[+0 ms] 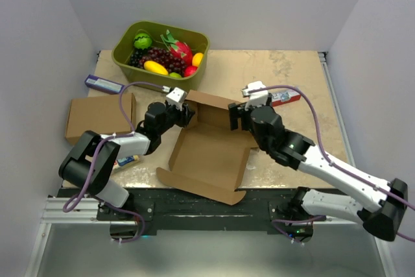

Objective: Fold the paper box

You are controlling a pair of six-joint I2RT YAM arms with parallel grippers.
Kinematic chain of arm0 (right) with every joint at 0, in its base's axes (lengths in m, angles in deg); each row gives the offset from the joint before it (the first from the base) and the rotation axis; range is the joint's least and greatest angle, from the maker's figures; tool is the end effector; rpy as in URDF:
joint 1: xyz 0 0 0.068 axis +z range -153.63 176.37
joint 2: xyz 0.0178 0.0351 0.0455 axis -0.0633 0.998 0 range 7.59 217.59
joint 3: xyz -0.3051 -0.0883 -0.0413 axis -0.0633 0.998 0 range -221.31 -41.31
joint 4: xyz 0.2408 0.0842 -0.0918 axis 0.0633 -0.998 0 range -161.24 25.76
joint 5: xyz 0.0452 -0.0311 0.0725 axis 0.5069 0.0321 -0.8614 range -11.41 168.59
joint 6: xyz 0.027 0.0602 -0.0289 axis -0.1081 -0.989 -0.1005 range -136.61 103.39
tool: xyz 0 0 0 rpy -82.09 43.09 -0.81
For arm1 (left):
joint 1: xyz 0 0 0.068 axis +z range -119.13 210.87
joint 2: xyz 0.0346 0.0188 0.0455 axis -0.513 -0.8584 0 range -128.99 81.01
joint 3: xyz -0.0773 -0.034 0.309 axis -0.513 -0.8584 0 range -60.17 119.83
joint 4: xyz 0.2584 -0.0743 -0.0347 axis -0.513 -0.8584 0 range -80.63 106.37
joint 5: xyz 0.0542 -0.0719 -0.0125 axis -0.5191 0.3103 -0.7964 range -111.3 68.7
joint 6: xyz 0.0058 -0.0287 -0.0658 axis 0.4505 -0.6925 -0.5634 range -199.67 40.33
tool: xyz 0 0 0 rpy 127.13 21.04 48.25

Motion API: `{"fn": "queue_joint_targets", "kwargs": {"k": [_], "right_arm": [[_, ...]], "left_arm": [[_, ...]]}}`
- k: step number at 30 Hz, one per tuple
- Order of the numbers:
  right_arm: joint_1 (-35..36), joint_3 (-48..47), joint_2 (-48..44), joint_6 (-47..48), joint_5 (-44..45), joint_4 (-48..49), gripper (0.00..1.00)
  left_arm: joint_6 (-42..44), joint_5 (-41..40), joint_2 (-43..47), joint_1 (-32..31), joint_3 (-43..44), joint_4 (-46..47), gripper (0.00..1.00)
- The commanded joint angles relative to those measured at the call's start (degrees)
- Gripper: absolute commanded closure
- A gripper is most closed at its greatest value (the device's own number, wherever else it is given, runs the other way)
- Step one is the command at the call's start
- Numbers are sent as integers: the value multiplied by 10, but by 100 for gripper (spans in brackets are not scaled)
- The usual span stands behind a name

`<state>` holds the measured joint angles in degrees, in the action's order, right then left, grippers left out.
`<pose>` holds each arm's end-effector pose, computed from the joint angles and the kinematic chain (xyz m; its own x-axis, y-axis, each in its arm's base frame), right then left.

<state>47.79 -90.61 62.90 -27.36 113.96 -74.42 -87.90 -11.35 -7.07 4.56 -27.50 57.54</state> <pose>0.1641 0.1503 0.3695 -0.2249 -0.0381 -0.9736 -0.2532 0.9672 0.0206 0.2934 -0.1566 0.2175 -0.3022 -0.0079 -0.9532 0.5490 0.8160 -0.1808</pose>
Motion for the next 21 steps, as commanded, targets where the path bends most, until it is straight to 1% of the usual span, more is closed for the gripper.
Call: {"fn": "queue_joint_targets", "kwargs": {"k": [1,2,3,9,14,21], "right_arm": [[-1,-80,87,100,-38,4,16],[-1,-91,102,126,-37,2,17],[-1,-107,132,135,-33,4,18],[-1,-150,195,175,-75,7,18],[-2,-157,214,188,-97,5,20],[3,-146,225,204,-72,2,24]], "left_arm": [[9,30,-12,7,-5,72,60],[8,32,-17,8,-4,74,64],[8,34,-19,8,-4,77,66],[7,38,-24,9,-3,78,70],[4,43,-22,9,-3,81,72],[-2,41,-20,9,-3,78,73]]}}
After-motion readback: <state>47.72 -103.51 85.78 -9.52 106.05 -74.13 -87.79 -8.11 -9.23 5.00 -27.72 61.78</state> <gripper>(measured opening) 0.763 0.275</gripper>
